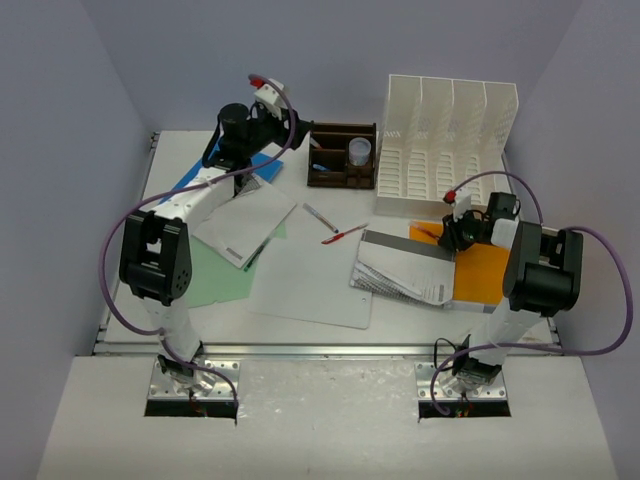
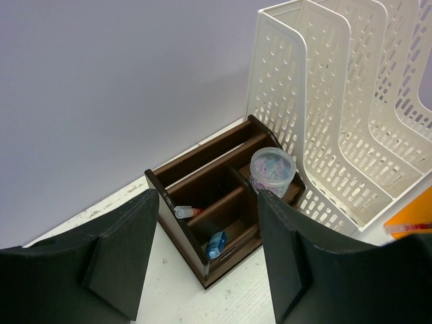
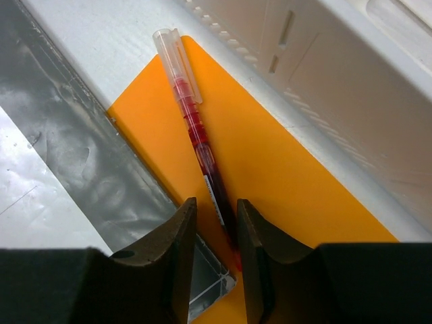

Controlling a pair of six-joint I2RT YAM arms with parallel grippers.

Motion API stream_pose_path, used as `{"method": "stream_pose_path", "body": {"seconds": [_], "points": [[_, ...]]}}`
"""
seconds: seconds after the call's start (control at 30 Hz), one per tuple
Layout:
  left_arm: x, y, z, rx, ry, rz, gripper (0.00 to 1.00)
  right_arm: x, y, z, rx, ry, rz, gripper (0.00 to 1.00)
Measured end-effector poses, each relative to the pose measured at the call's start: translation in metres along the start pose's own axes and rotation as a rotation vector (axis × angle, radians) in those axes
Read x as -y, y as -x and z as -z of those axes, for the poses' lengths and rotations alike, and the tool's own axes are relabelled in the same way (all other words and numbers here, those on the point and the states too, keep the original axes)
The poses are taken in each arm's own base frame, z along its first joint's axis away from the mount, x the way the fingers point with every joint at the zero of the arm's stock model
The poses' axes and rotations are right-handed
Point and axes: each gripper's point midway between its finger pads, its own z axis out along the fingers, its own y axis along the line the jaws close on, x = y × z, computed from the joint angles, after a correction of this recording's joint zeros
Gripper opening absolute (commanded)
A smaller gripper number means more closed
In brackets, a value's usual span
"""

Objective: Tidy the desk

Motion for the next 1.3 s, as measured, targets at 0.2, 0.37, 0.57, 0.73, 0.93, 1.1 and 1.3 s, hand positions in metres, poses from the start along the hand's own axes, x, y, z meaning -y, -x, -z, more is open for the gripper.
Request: {"method": "stream_pose_path", "body": {"seconds": [0.2,0.37,0.57,0.73,0.93,1.1,1.3], "points": [[0.002,-0.005,0.003,-0.018,-0.008,-0.001,0.58,0.004,-0.006,0.002,-0.064,-0.036,0.092,0.24],[0.006,-0.011,0.011,-0.053,-0.020,-0.007,0.59,0.004,-0.006,0.002,-0.120,-0.033,0.179,0.14],[0.016,-0.010,0.029,-0.095,-0.039,-0.027,0.60,0.004,-0.006,0.003,-0.170,-0.034,0.230,0.00],[0.029,0.000,0.053,-0.107,-0.053,-0.020,0.61,-0.002,-0.001,0.011,-0.194,-0.013,0.188,0.00],[0.049,0.007,0.085,-0.119,-0.070,0.075,0.62,-0.019,0.062,0.044,-0.055,0.004,0.138,0.00],[0.064,0.013,0.098,-0.128,-0.088,0.236,0.64,-0.054,0.132,0.076,0.125,0.055,0.171,0.00],[0.086,0.016,0.103,-0.137,-0.143,0.496,0.71,-0.138,0.181,0.085,0.252,0.236,0.180,0.00]]}}
